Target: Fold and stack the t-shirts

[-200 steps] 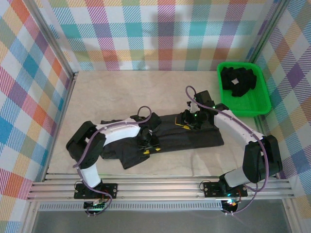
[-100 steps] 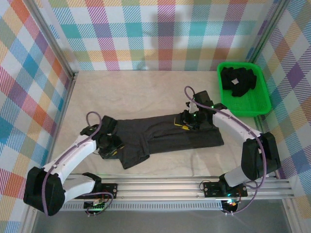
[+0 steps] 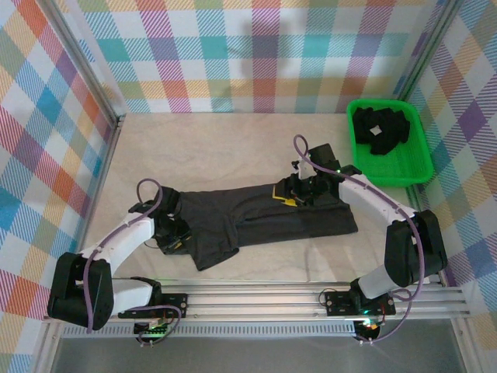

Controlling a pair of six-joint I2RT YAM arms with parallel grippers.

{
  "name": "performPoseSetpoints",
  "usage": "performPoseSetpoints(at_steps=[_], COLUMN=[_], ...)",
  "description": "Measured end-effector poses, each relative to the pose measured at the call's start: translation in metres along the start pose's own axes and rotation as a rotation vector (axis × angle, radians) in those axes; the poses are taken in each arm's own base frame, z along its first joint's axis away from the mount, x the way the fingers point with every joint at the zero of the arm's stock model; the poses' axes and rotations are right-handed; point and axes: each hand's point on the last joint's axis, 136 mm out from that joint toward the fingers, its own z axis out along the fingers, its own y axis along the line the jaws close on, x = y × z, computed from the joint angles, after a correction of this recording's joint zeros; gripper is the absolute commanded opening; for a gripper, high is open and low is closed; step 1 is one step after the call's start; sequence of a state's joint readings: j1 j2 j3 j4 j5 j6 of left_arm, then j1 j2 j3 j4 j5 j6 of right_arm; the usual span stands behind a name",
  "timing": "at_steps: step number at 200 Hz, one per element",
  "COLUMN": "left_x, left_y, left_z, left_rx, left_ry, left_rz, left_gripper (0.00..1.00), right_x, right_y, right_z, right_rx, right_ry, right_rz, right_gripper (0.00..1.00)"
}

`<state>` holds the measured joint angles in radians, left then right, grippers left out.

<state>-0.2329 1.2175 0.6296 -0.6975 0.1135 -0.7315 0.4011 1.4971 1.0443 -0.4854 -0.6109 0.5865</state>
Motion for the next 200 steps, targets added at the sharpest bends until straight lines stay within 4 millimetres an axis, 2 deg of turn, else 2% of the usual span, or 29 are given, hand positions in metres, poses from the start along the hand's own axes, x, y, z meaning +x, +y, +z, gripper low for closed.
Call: performPoseSetpoints(at_steps=[36,63,92,120,141,179,200], left_x=[0.002,-0.002,-0.004,-0.007,-0.013,-0.04,-0.053], left_y=[0.004,0.0,-0.002,-0.001,-0.005,-0.031,-0.039], left_z=[0.01,0.013,0.013,0.01,-0.004,-0.047,-0.058], left_rx=[-0.009,0.003,0.01,0.007,0.021,0.072,0.058], left_ry=[0.008,-0.004,-0.014,-0.032,-0.072,-0.183,-0.209], left_rz=[0.013,0.022,0.026,0.029,0.036,0.056,0.071], left_gripper=[0.16,0.13,0.0,0.0,0.0,0.0,0.0], right_x=[-0.001,-0.002,-0.003,-0.003,-0.003,-0.003,-0.004], right_y=[0.002,0.002,0.003,0.002,0.002,0.002,0.001], right_z=[0.0,0.0,0.0,0.0,0.0,0.0,0.001], right_rx=[-0.007,-0.009,-0.011,-0.01,-0.01,-0.008,-0.006], right_ry=[-0.004,-0.007,-0.009,-0.009,-0.009,-0.011,-0.009], right_rz=[-0.006,-0.009,-0.011,-0.011,-0.011,-0.01,-0.009], right_gripper=[0.42,0.42,0.42,0.42,0.42,0.42,0.42])
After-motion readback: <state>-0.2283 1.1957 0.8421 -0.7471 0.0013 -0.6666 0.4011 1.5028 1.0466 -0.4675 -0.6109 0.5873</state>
